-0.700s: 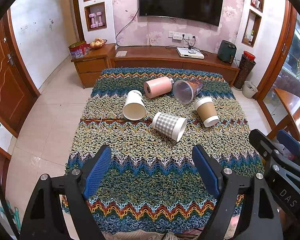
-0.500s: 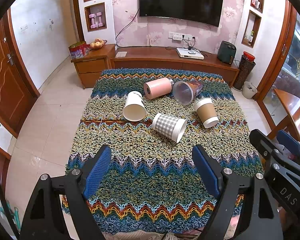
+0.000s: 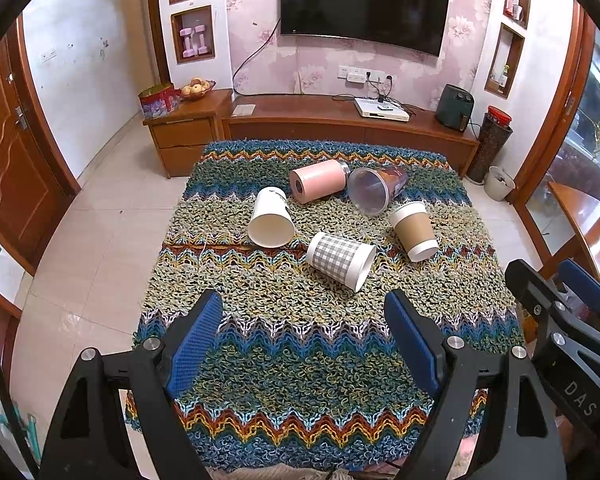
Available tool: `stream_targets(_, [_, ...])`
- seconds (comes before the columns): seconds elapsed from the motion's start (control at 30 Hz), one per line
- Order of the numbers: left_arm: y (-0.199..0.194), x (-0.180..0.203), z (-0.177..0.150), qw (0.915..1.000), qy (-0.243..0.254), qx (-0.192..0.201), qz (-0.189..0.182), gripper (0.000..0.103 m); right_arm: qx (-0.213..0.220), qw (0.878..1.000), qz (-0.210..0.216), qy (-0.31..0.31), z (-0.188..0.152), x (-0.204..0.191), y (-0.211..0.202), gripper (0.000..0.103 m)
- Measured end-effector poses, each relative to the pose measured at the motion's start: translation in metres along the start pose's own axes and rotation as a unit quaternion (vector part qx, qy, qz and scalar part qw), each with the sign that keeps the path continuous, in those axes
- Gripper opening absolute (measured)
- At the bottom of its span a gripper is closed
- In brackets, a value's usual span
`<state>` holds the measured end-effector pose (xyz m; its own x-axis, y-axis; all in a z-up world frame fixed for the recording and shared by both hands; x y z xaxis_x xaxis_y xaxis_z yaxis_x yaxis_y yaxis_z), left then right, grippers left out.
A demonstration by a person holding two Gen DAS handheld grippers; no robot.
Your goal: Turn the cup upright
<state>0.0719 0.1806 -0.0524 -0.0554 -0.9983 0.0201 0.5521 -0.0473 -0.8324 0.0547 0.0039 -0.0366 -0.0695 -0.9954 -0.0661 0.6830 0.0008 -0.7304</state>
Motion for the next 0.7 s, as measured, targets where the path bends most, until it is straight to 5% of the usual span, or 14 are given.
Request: stream_targets(0.7, [0.0, -0.003, 0.012, 0.9999, -0.004, 0.013, 0.002, 0.086, 0.029, 1.0, -0.004, -0.002, 0.017, 0.002, -0.008, 0.08])
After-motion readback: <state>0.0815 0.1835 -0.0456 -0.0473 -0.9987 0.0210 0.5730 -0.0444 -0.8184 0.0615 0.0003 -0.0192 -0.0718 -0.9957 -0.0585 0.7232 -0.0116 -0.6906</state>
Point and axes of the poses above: each gripper's, at about its wrist camera, not at the fingertips, and y roughly the way its jaws point, x to its right, z to its top, the point moved 7 cm from there along y, roughly the way its jaws point, and after that the axes turned 5 degrees about -x, right-handed, at the moved point
